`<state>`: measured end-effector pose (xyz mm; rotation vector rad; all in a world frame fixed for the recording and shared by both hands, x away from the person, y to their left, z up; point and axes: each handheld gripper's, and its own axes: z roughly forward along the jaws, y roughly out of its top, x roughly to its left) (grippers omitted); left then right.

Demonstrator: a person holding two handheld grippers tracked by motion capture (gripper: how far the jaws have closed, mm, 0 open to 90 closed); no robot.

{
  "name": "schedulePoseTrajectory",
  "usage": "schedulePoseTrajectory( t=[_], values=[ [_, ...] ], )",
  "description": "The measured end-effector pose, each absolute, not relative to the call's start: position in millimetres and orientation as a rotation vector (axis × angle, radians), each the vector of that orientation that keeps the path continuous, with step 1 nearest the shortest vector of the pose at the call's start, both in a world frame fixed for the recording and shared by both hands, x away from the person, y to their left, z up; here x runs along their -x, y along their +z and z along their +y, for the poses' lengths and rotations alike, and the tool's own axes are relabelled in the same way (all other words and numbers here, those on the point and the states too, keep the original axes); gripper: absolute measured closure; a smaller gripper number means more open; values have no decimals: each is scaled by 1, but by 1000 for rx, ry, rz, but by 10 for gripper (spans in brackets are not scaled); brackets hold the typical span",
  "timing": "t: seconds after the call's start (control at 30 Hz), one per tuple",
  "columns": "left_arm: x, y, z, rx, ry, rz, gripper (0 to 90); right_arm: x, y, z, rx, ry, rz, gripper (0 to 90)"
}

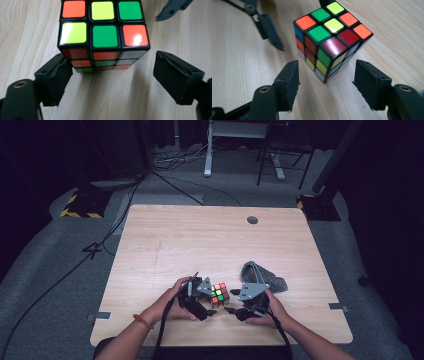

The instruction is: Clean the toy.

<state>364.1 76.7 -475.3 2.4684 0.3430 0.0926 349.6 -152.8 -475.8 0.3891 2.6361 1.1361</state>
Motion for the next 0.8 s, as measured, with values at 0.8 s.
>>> schedulePoseTrajectory(
  t=[0.8],
  values=[
    [-336, -474, 70, -2516, -1, 217, 268, -368, -478, -181, -526, 1096, 2594, 373]
  ],
)
